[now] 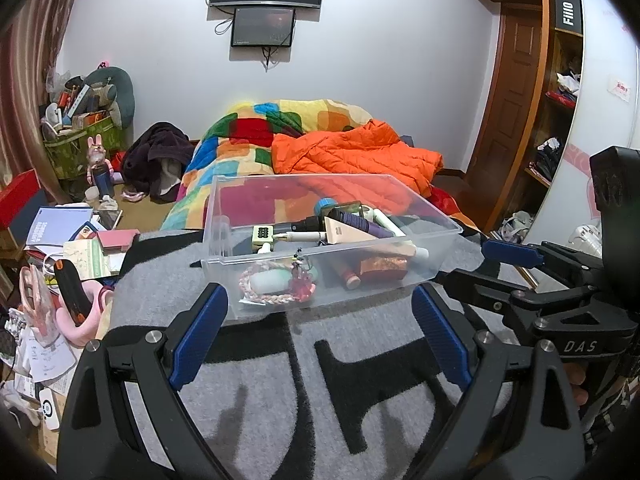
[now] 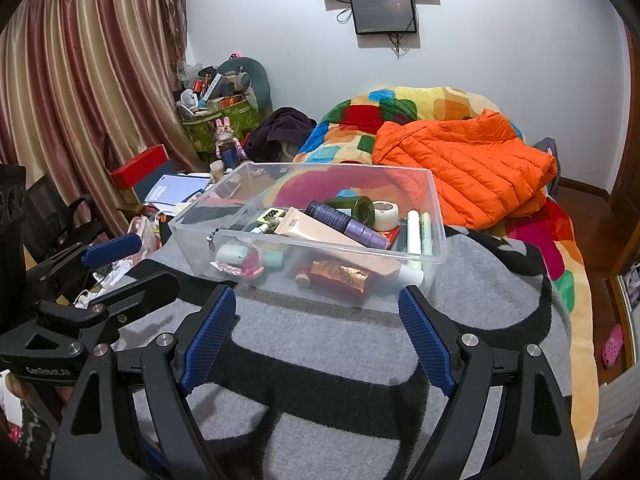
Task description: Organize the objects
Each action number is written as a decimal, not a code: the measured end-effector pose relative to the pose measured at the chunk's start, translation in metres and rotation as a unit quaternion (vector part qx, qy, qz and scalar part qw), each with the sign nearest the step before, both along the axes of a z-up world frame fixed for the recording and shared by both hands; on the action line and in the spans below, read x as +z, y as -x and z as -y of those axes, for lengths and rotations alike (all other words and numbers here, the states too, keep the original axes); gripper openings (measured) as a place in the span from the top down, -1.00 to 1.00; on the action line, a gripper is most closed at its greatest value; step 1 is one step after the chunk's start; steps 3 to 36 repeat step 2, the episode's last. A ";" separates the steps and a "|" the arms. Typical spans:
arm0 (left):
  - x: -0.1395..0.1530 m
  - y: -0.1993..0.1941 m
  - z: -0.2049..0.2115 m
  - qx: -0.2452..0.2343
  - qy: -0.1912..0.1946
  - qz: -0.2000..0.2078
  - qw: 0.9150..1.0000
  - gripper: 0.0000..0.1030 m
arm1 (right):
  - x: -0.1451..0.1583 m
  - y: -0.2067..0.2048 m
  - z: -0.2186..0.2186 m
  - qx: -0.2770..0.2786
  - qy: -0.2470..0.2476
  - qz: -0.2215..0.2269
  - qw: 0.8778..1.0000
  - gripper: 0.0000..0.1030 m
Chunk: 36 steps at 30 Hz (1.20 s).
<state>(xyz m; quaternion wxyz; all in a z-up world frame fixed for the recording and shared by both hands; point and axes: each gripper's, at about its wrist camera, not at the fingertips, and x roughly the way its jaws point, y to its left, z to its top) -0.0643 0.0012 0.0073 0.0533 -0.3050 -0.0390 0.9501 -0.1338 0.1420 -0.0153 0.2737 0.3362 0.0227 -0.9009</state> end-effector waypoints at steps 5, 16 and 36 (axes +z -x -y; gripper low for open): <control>0.000 0.000 0.000 0.001 -0.001 0.001 1.000 -0.83 | 0.000 0.000 0.000 0.000 0.000 0.000 1.000 -0.58; 0.000 0.000 0.000 0.001 -0.001 0.001 1.000 -0.83 | 0.000 0.000 0.000 0.000 0.000 0.000 1.000 -0.58; 0.000 0.000 0.000 0.001 -0.001 0.001 1.000 -0.83 | 0.000 0.000 0.000 0.000 0.000 0.000 1.000 -0.58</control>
